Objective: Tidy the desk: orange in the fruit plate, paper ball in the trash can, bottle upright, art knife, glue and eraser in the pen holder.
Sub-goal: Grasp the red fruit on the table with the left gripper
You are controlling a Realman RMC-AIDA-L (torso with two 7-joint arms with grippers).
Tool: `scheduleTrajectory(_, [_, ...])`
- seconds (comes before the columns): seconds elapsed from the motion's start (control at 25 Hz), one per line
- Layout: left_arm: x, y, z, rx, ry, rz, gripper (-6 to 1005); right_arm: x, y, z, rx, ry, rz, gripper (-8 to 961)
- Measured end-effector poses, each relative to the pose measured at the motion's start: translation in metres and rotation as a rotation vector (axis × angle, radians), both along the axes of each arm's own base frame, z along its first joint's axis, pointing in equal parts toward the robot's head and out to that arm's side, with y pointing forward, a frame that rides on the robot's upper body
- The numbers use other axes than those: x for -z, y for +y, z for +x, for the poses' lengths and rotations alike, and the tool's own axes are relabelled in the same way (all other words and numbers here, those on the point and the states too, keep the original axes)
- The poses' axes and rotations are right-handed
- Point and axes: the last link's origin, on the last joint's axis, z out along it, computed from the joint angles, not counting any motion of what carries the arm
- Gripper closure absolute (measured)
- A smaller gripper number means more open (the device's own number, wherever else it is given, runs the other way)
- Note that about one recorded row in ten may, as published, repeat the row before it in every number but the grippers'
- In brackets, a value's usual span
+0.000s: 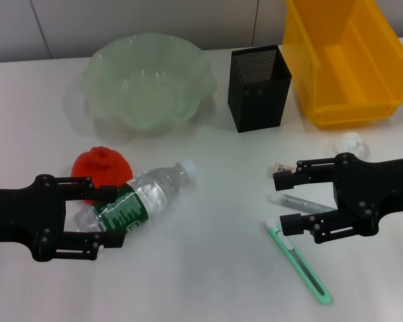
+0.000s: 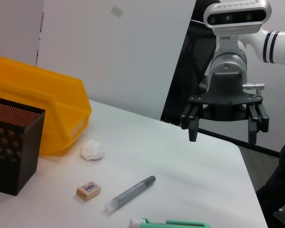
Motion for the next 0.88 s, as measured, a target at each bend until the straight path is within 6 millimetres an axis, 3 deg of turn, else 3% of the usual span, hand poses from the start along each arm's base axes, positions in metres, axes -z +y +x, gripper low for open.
scheduleTrajectory(0.88, [0.002, 0.011, 0.004, -0.07, -0.004, 0.043, 236, 0.002, -0.005, 0.003, 0.015, 0.002, -0.013, 180])
